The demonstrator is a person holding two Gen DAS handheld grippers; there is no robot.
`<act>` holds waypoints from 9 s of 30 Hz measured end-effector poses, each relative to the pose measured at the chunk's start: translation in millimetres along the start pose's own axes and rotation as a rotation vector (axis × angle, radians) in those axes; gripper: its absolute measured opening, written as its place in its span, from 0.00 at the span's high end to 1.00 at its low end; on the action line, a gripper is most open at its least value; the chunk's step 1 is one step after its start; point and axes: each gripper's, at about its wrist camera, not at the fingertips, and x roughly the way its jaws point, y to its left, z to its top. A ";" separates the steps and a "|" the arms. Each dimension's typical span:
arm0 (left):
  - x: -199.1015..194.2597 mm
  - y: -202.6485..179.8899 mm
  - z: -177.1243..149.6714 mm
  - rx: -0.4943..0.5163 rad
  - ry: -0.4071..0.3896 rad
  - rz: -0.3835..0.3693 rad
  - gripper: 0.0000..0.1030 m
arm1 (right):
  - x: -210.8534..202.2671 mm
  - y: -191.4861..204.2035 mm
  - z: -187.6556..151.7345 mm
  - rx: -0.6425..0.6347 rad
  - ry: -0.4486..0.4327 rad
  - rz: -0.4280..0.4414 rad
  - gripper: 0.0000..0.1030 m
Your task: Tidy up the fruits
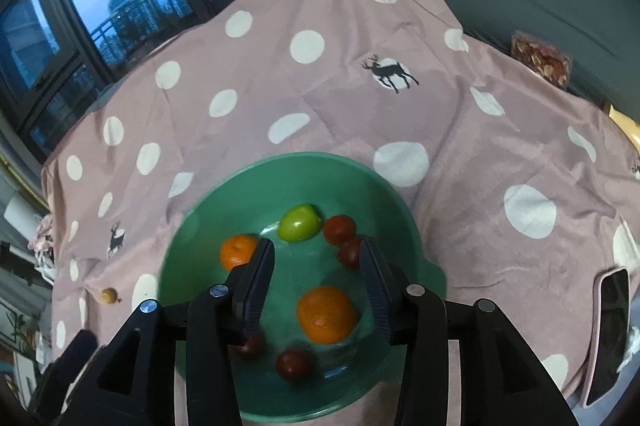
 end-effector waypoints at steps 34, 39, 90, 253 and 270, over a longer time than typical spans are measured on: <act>-42.2 167.6 -82.5 -0.317 0.301 0.284 0.47 | 7.5 178.4 -68.6 -0.342 0.238 0.398 0.39; -38.2 166.9 -82.1 -0.286 0.296 0.320 0.53 | 8.3 174.7 -67.8 -0.335 0.242 0.385 0.39; 0.7 190.1 -47.8 -0.341 0.135 0.328 0.75 | 40.3 188.8 -81.7 -0.390 0.186 0.286 0.39; -46.4 206.5 -46.2 -0.394 0.033 0.197 0.75 | 110.2 292.0 -87.9 -0.434 0.282 0.293 0.74; -54.2 130.1 -29.4 -0.227 -0.041 0.214 0.75 | -6.2 170.5 -63.6 -0.301 0.068 0.361 0.74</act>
